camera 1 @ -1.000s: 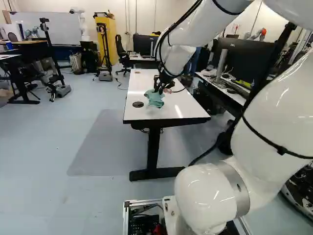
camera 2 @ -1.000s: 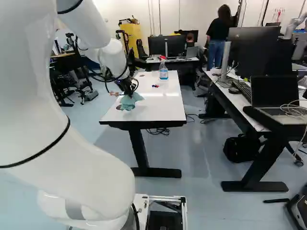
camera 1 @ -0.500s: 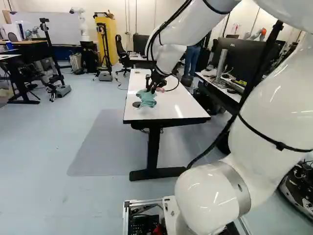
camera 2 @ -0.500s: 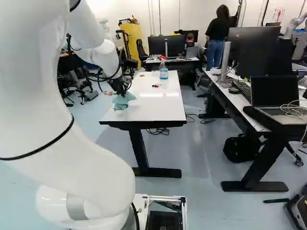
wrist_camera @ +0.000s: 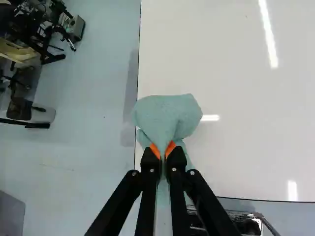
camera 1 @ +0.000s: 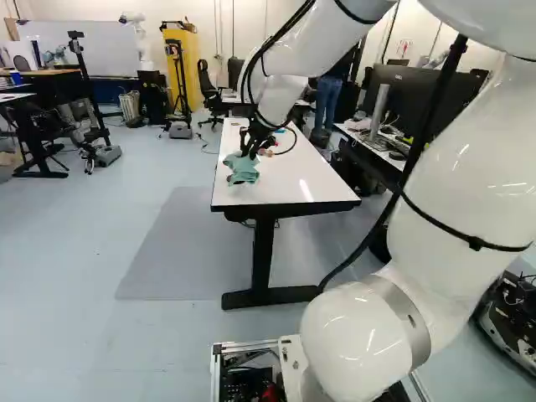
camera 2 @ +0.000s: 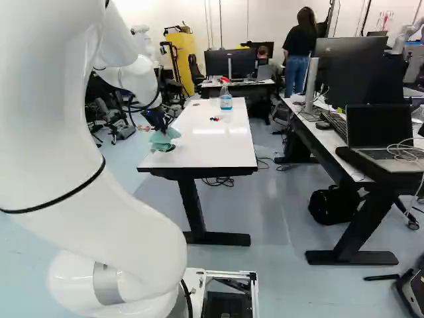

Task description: Clean the table with the green towel

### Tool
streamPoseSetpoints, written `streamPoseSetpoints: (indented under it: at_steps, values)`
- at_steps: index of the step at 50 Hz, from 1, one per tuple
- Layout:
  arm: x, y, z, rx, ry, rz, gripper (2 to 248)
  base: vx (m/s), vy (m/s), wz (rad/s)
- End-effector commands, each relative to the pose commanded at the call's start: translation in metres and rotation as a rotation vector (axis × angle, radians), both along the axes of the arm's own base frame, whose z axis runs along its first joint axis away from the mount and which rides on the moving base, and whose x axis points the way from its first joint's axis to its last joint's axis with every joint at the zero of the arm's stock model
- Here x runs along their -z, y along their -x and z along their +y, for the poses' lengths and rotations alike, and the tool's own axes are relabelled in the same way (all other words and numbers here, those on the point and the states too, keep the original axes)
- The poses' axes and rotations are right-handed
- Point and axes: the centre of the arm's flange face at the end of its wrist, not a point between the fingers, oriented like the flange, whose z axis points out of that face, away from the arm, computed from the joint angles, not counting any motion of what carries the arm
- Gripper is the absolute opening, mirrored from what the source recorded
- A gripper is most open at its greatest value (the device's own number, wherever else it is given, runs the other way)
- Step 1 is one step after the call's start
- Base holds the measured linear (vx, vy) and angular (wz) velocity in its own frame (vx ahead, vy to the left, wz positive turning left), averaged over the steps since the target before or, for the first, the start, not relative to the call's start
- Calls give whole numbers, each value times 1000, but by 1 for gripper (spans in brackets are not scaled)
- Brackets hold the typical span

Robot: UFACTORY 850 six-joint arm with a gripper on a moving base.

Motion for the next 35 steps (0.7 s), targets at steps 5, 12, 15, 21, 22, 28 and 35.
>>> streamPoseSetpoints:
  at_steps: [5, 12, 15, 21, 22, 28, 35]
  values:
    - [0, 0, 0, 0, 0, 0, 30, 0, 0, 0]
    - [0, 0, 0, 0, 0, 0, 41, 0, 0, 0]
    - [0, 0, 0, 0, 0, 0, 41, 0, 0, 0]
    - [0, 0, 0, 0, 0, 0, 74, 0, 0, 0]
    - [0, 0, 0, 0, 0, 0, 74, 0, 0, 0]
    - [0, 0, 0, 0, 0, 0, 147, 0, 0, 0]
    - [0, 0, 0, 0, 0, 0, 185, 0, 0, 0]
